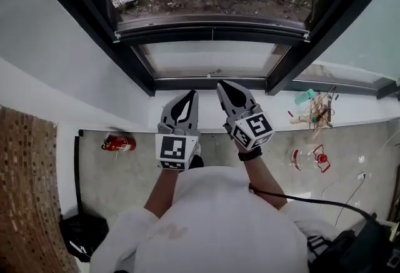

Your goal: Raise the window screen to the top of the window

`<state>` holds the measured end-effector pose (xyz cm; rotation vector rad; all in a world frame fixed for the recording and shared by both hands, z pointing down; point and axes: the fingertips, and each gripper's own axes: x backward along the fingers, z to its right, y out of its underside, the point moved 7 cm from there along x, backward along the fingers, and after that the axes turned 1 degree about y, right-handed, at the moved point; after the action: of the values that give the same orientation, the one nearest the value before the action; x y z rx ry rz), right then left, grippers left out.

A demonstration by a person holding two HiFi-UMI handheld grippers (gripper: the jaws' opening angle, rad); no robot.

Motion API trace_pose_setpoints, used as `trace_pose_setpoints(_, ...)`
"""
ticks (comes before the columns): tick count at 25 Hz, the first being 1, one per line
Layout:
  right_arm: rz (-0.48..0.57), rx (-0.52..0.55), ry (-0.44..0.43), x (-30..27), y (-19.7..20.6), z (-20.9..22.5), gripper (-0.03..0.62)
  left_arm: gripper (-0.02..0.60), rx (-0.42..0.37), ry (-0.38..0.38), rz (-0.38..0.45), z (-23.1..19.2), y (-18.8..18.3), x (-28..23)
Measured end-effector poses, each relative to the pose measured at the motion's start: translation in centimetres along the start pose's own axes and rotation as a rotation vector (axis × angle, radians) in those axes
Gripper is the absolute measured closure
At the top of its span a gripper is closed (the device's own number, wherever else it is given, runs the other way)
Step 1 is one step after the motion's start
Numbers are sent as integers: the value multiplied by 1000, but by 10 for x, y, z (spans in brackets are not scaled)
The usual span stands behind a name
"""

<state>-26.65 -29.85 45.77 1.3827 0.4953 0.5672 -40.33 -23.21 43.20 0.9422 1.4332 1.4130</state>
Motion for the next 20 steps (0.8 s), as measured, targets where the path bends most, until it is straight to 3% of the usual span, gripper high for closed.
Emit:
trace_pose_setpoints(3,8,30,93,-35,-5,13,591,581,-56,66,14,-40,-8,-34)
trace_pose_setpoints(6,-45,-12,157,-56,14,20,591,581,-41,142,-22,-65,8,-61)
trace_pose_setpoints(11,-129,-38,224,-73,38,40,591,581,-20,178,-100,-89,35,-104)
trace_pose_setpoints(17,-159,-70,274,-96,41,84,591,581,-152,192,-120,-100,26,-145)
trace_pose_setpoints(20,-191,-72,251,-106,46,96,591,581,-312,154,-152,-107,26,-170)
